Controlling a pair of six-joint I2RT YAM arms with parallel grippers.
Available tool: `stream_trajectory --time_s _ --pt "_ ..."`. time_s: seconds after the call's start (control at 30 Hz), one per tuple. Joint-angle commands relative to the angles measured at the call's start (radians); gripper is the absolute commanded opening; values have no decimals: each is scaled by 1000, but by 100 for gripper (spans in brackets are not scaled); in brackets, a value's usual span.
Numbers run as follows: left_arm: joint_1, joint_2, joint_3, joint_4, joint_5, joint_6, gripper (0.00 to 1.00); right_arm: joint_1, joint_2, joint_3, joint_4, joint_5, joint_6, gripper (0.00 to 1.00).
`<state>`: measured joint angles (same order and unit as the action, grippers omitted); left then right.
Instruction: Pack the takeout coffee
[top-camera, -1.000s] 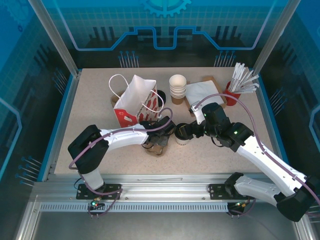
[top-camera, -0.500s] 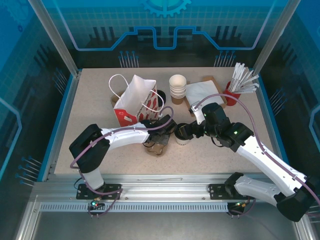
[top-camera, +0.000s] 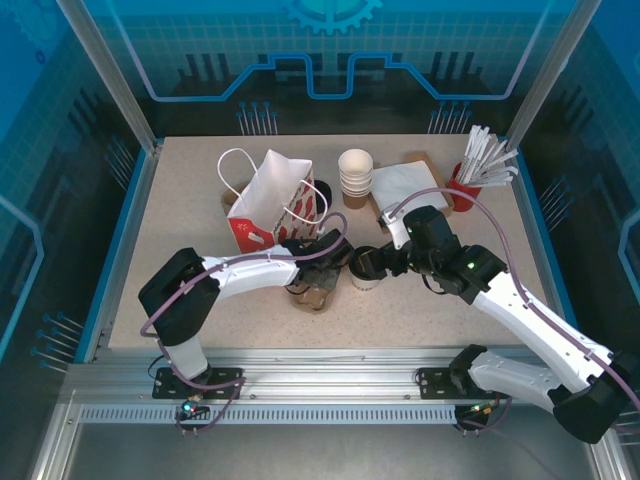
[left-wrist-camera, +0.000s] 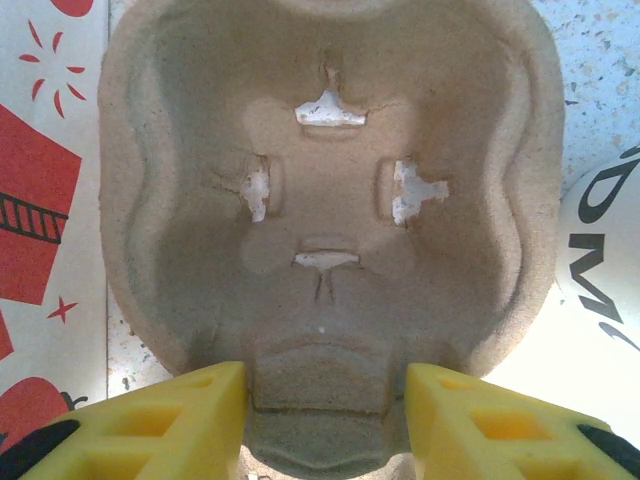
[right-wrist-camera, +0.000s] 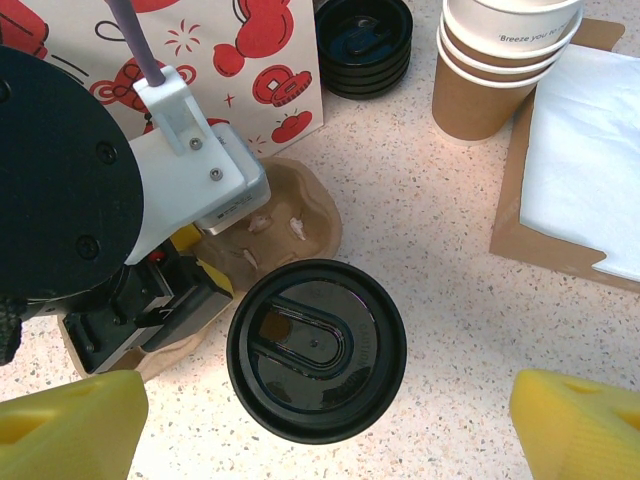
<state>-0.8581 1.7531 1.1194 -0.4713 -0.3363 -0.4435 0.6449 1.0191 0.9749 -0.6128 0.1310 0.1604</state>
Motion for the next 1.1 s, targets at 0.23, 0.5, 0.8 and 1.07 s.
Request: stream_trajectory --time_s 0.23,0.5,0.8,1.07 --pt "19 -9 -18 -27 14 1 46 -12 -11 -13 8 -6 13 95" --pt "20 -9 -21 -29 36 -4 46 -12 -10 -11 7 -4 13 95" --pt "19 -35 -44 -38 36 -9 47 -12 -6 -18 16 -9 18 95" --pt "19 -55 -50 -43 43 -14 48 -11 -5 -22 19 -9 20 95"
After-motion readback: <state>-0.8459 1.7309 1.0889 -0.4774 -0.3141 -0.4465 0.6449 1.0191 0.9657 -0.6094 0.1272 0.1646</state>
